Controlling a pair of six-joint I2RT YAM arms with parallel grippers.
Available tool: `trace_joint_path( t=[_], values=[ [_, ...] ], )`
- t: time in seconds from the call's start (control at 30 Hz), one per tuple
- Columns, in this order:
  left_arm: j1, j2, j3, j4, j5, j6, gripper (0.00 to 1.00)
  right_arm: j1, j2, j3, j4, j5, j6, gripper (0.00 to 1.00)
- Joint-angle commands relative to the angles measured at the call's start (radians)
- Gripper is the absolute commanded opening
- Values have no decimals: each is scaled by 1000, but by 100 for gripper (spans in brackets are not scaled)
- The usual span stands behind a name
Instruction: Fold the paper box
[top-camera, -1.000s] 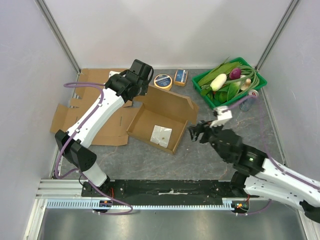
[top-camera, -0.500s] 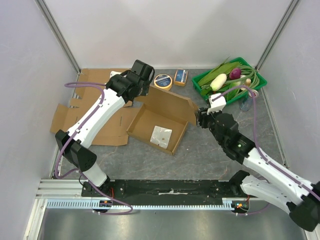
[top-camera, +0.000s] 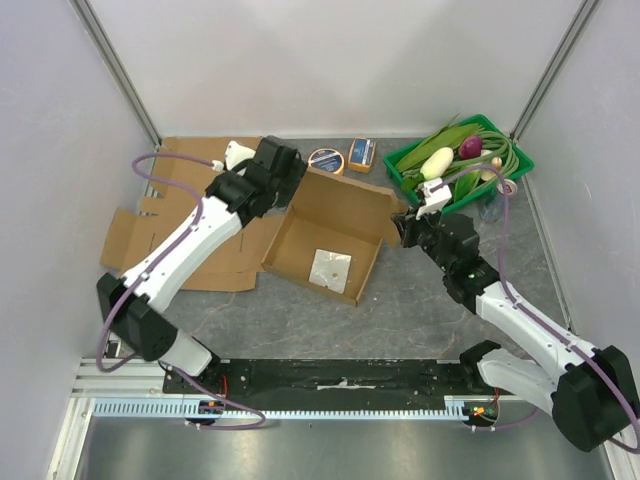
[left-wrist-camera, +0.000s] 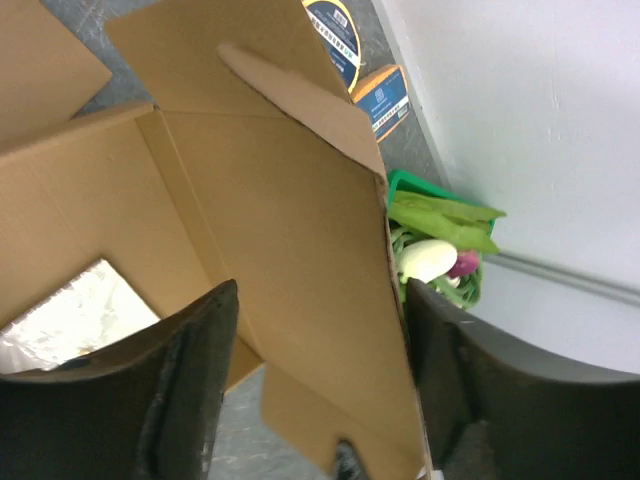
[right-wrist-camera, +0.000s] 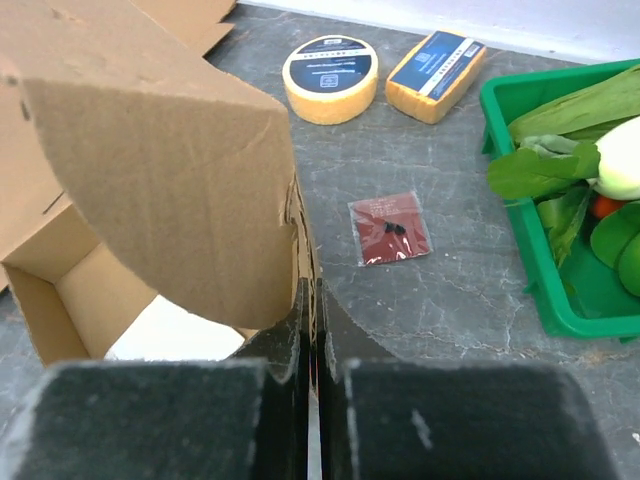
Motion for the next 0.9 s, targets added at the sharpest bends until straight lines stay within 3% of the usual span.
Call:
trace_joint_path(
  t=[0.0, 0.03, 0.07, 0.1, 0.13, 0.2, 0.23, 0.3, 0.33, 0.47, 0.53, 0.67, 0.77, 0.87],
  values=[
    [0, -235, -148, 269, 25, 474, 80, -150, -27, 26, 9, -278, 28, 0],
    [1, -305, -276, 329, 38, 669, 86, -200, -20, 34, -5, -388, 45, 0],
    [1, -452, -370, 447, 67, 803, 86, -213, -3, 41, -16, -412, 48, 0],
    [4, -544, -470, 665, 96, 932, 86, -224, 5, 55, -25, -435, 53, 0],
    [6, -623, -658, 766, 104, 1094, 88, -247, 14, 61, -35, -476, 68, 0],
    [42, -827, -823, 1017, 133, 1258, 89, -270, 40, 96, -66, -516, 74, 0],
    [62, -866, -945, 1067, 179, 1290, 89, -290, 63, 113, -112, -543, 68, 0],
    [139, -910, -1012, 1109, 237, 1300, 89, -302, 81, 174, -173, -556, 54, 0],
    [167, -903, -1052, 1120, 338, 1292, 90, -308, 88, 190, -213, -561, 48, 0],
    [256, -777, -1017, 1110, 509, 1208, 94, -322, 75, 230, -295, -535, 5, 0],
    [334, -650, -941, 1101, 720, 1156, 95, -345, 77, 244, -325, -536, -1, 0],
    [438, -469, -855, 1151, 986, 1091, 93, -371, 100, 256, -330, -582, -5, 0],
    [495, -282, -706, 1091, 1245, 1102, 93, -382, 129, 265, -322, -640, -7, 0],
    [504, -185, -614, 1032, 1325, 1162, 93, -394, 144, 268, -316, -656, -12, 0]
  ],
)
